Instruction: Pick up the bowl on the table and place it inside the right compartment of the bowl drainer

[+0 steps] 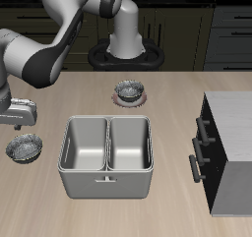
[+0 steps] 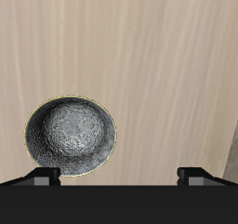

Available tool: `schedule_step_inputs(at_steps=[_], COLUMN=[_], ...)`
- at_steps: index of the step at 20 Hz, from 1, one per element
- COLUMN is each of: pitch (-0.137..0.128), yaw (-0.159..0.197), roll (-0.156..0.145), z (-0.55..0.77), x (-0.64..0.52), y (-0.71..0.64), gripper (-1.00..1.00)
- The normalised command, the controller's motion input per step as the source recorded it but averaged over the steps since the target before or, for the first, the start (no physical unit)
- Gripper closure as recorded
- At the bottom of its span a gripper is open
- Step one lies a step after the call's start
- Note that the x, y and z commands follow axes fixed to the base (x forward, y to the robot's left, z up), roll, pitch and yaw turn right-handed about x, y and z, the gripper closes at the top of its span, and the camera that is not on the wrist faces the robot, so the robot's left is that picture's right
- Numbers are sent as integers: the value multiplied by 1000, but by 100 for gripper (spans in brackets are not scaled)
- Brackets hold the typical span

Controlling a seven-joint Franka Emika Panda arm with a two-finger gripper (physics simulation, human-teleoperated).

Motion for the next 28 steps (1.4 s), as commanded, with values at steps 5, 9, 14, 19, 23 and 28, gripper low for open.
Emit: schedule_step_inputs(at_steps=[5, 9, 14, 19, 23, 28], pitch=[-12, -5, 24, 43, 32, 31], yaw=[-6, 19, 9, -13, -9, 13], roll=[-21, 9, -4, -4, 15, -10], z=[-164, -197, -263, -214, -187, -244], x=[4, 3, 90, 51, -22, -24], y=[-67, 63, 2, -15, 32, -21], gripper=[-100, -100, -100, -100, -100, -100])
